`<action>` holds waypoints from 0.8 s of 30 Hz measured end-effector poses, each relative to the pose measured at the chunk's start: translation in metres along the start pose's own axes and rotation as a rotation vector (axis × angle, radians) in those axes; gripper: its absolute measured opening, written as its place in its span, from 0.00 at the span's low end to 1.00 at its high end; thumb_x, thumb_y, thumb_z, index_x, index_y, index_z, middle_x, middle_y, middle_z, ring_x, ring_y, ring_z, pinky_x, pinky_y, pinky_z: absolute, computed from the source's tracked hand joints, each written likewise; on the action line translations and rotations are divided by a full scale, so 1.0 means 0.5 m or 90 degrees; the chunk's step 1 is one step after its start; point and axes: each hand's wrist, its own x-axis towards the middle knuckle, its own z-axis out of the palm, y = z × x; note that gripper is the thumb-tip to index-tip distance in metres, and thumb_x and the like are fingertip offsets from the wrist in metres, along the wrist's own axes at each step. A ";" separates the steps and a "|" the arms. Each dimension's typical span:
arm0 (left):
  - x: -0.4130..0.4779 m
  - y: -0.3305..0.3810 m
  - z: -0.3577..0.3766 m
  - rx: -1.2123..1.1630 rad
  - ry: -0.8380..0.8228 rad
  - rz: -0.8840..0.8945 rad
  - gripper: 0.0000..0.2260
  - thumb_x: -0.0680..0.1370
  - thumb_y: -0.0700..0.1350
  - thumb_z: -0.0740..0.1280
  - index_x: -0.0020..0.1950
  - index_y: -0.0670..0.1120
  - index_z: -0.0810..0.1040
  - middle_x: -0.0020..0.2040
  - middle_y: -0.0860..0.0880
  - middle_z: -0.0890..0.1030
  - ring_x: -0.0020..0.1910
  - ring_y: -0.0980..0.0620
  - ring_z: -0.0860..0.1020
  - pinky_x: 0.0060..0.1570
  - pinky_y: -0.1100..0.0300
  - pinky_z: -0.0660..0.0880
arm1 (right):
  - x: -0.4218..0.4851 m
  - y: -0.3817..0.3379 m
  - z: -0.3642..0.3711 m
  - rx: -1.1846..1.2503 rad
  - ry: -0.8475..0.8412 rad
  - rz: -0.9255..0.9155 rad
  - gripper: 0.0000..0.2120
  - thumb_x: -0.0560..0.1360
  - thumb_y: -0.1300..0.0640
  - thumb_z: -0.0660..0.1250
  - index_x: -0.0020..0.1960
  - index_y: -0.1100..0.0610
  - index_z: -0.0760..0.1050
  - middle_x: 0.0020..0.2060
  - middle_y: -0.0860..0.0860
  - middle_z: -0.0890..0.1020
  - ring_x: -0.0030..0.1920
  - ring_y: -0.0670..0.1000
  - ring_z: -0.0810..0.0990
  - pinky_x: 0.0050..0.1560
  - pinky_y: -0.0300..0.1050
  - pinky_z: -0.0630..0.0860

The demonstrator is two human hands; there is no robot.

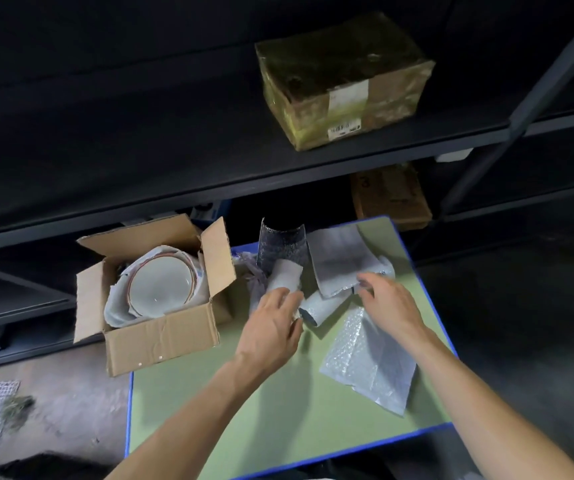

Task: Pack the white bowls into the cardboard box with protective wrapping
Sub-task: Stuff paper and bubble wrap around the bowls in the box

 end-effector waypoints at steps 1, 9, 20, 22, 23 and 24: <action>0.000 0.001 0.001 0.001 0.002 -0.001 0.17 0.78 0.47 0.62 0.67 0.47 0.71 0.61 0.47 0.73 0.57 0.44 0.72 0.57 0.49 0.74 | -0.004 -0.001 -0.002 0.008 0.016 -0.004 0.17 0.82 0.56 0.61 0.70 0.51 0.74 0.62 0.47 0.82 0.61 0.53 0.79 0.60 0.51 0.76; 0.007 0.023 -0.008 -0.041 0.046 0.011 0.19 0.80 0.48 0.62 0.70 0.46 0.72 0.64 0.47 0.74 0.60 0.45 0.72 0.60 0.52 0.72 | -0.050 -0.034 -0.084 0.203 0.220 -0.020 0.02 0.77 0.52 0.69 0.47 0.49 0.81 0.38 0.41 0.83 0.43 0.41 0.81 0.47 0.40 0.75; 0.050 0.089 -0.069 -0.125 0.086 0.111 0.24 0.80 0.55 0.66 0.74 0.48 0.69 0.73 0.45 0.67 0.71 0.48 0.65 0.70 0.53 0.66 | -0.114 -0.048 -0.150 0.391 0.187 -0.035 0.15 0.76 0.63 0.66 0.55 0.44 0.74 0.49 0.42 0.78 0.41 0.42 0.76 0.45 0.38 0.71; 0.055 0.099 -0.075 -0.119 0.027 0.109 0.32 0.77 0.61 0.67 0.77 0.53 0.62 0.78 0.44 0.59 0.77 0.48 0.57 0.73 0.51 0.59 | -0.125 -0.048 -0.158 0.400 0.157 -0.051 0.17 0.76 0.63 0.66 0.57 0.43 0.75 0.51 0.42 0.79 0.43 0.44 0.77 0.48 0.40 0.73; 0.058 0.103 -0.077 -0.092 0.007 0.112 0.37 0.75 0.65 0.67 0.79 0.54 0.59 0.79 0.44 0.55 0.78 0.47 0.53 0.74 0.50 0.56 | -0.129 -0.049 -0.161 0.407 0.139 -0.060 0.17 0.76 0.63 0.66 0.57 0.43 0.75 0.52 0.42 0.80 0.44 0.44 0.77 0.49 0.40 0.73; 0.060 0.108 -0.079 -0.061 -0.002 0.123 0.40 0.73 0.69 0.66 0.80 0.55 0.56 0.80 0.44 0.55 0.79 0.47 0.52 0.74 0.48 0.55 | -0.132 -0.052 -0.163 0.416 0.126 -0.071 0.18 0.76 0.64 0.66 0.58 0.43 0.75 0.52 0.43 0.80 0.43 0.44 0.76 0.49 0.40 0.72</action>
